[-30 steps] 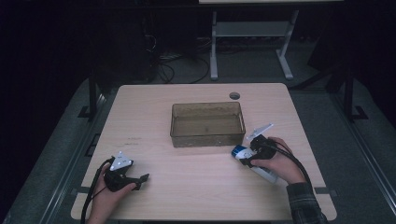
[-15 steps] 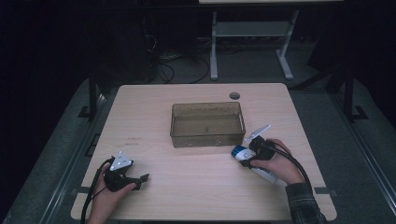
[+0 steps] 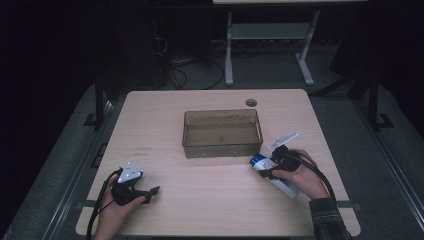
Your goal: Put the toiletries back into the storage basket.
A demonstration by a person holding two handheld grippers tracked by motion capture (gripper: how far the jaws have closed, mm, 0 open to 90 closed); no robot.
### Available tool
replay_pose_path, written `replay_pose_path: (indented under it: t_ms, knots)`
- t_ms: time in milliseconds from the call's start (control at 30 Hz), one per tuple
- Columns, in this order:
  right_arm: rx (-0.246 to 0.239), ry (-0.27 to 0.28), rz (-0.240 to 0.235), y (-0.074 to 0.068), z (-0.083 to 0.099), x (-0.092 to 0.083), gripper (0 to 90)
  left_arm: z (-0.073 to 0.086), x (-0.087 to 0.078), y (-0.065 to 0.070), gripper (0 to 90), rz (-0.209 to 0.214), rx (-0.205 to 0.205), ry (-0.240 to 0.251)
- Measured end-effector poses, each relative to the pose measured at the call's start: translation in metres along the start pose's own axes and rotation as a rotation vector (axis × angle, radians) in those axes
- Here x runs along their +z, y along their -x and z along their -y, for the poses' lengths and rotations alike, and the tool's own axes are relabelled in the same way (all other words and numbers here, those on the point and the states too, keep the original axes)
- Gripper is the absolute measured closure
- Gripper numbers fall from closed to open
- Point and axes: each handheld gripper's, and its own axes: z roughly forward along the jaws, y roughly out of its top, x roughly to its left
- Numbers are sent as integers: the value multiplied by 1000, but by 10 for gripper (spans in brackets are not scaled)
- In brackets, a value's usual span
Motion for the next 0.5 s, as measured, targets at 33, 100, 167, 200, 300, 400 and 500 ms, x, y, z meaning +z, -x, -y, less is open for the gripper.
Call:
replay_pose_path:
  t_ms: [33,100,167,200,300,400,500]
  knots:
    - [2,8,-3,0,0,-1,324,0,0,0,126,0,0,0]
    - [8,32,-8,0,1,-5,324,0,0,0,126,0,0,0]
    - [16,57,-13,0,2,-9,324,0,0,0,126,0,0,0]
    - [19,69,-19,1,3,-10,324,0,0,0,126,0,0,-1]
    - [41,100,-30,1,6,-15,325,0,0,0,126,0,-1,2]
    - [45,134,-38,2,8,-21,326,0,0,0,126,0,-1,2]
    - [52,161,-45,2,9,-26,326,0,0,0,126,0,-1,3]
